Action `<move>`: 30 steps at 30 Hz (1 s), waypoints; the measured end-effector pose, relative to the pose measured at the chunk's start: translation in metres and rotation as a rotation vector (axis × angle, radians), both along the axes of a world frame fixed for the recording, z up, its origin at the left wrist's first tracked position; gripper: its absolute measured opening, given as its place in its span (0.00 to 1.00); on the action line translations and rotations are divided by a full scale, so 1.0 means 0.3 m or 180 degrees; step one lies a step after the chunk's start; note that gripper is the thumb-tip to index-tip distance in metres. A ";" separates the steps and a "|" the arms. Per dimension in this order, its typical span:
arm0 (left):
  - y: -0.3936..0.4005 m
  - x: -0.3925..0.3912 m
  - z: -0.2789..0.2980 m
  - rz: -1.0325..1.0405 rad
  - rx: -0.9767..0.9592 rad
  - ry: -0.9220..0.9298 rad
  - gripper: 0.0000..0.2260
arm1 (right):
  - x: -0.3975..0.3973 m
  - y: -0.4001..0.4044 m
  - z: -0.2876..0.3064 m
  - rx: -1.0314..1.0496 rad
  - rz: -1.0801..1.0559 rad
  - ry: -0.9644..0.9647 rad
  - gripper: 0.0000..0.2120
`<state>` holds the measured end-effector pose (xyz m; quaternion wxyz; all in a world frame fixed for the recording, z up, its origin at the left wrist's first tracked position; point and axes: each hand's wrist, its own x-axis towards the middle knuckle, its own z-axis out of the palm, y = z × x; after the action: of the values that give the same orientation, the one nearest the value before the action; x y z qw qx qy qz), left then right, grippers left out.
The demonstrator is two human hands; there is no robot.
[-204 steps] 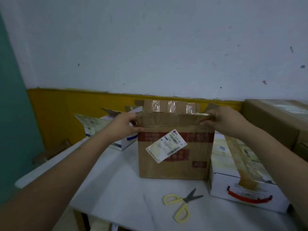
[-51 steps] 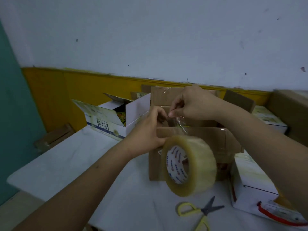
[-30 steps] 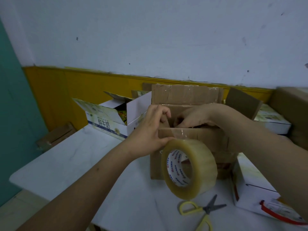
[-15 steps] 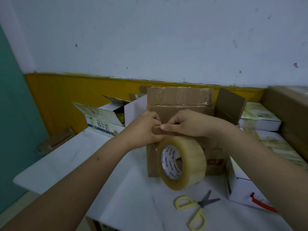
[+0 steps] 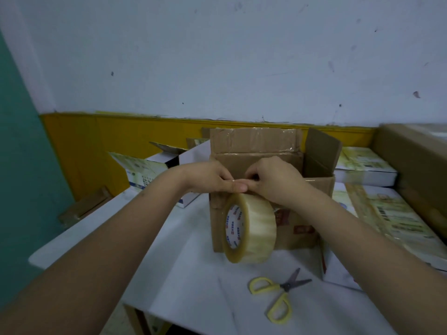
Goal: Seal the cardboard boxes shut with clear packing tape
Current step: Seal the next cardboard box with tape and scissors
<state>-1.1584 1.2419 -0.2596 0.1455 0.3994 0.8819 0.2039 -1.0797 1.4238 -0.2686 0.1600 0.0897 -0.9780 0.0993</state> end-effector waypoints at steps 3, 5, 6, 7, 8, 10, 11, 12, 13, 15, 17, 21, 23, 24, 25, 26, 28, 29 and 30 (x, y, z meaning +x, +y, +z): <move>0.021 0.002 0.017 0.0192 -0.0203 0.0122 0.22 | 0.121 0.009 -0.021 -0.1247 -0.0404 0.1241 0.12; 0.043 0.009 0.031 0.0160 -0.0326 0.0272 0.18 | 0.215 -0.018 -0.059 -0.1752 -0.0827 0.1406 0.20; 0.054 0.014 0.040 0.0093 -0.0420 0.0448 0.16 | 0.253 -0.042 -0.086 -0.1927 -0.0953 0.1104 0.24; 0.065 0.026 0.050 0.0042 -0.0515 0.0664 0.14 | 0.274 -0.065 -0.123 -0.2132 -0.0993 0.0743 0.26; 0.074 0.039 0.057 -0.0008 -0.0591 0.0884 0.12 | 0.290 -0.089 -0.154 -0.2364 -0.0961 0.0420 0.27; 0.084 0.050 0.060 -0.0152 -0.0654 0.0979 0.11 | 0.296 -0.121 -0.207 -0.3019 -0.0739 -0.0038 0.26; 0.083 0.049 0.058 -0.0216 -0.0631 0.0842 0.11 | 0.297 -0.135 -0.220 -0.3457 -0.0613 -0.0303 0.24; 0.077 0.046 0.054 -0.0248 -0.0572 0.0685 0.11 | 0.302 -0.150 -0.227 -0.3929 -0.0443 -0.0595 0.22; 0.071 0.042 0.049 -0.0245 -0.0461 0.0582 0.11 | 0.308 -0.163 -0.234 -0.4324 -0.0234 -0.0796 0.20; 0.063 0.026 0.028 -0.0166 -0.0249 0.0620 0.12 | 0.313 -0.183 -0.262 -0.4568 0.0015 -0.0856 0.14; 0.074 0.020 -0.004 -0.0083 -0.0116 0.0863 0.13 | 0.325 -0.204 -0.295 -0.4610 -0.0088 -0.0887 0.14; 0.089 0.009 -0.038 0.0160 -0.0054 0.1071 0.16 | 0.332 -0.220 -0.367 -0.4943 -0.0541 -0.1217 0.19; 0.073 0.011 -0.026 0.0196 -0.0018 0.0865 0.16 | 0.326 -0.226 -0.376 -0.4966 -0.0569 -0.1193 0.18; 0.063 0.018 -0.021 0.0165 0.0045 0.0799 0.15 | 0.325 -0.231 -0.380 -0.4970 -0.0554 -0.1211 0.18; 0.053 0.029 -0.018 0.0102 0.0144 0.0804 0.15 | 0.324 -0.234 -0.382 -0.4977 -0.0538 -0.1262 0.19; 0.042 0.043 -0.017 0.0046 0.0269 0.0904 0.16 | 0.326 -0.237 -0.381 -0.5004 -0.0535 -0.1321 0.20; 0.009 0.079 -0.031 -0.0004 0.0548 0.1433 0.20 | 0.330 -0.238 -0.383 -0.5036 -0.0575 -0.1405 0.22; -0.014 0.100 -0.041 -0.0061 0.0664 0.1811 0.21 | 0.331 -0.237 -0.386 -0.5046 -0.0594 -0.1407 0.23; -0.039 0.119 -0.055 -0.0190 0.0737 0.2169 0.21 | 0.331 -0.235 -0.387 -0.5061 -0.0597 -0.1401 0.24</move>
<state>-1.1228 1.2303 -0.2762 -0.1972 0.4839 0.8388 0.1533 -0.9803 1.3533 -0.3848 -0.0117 -0.1536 -0.6285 0.7624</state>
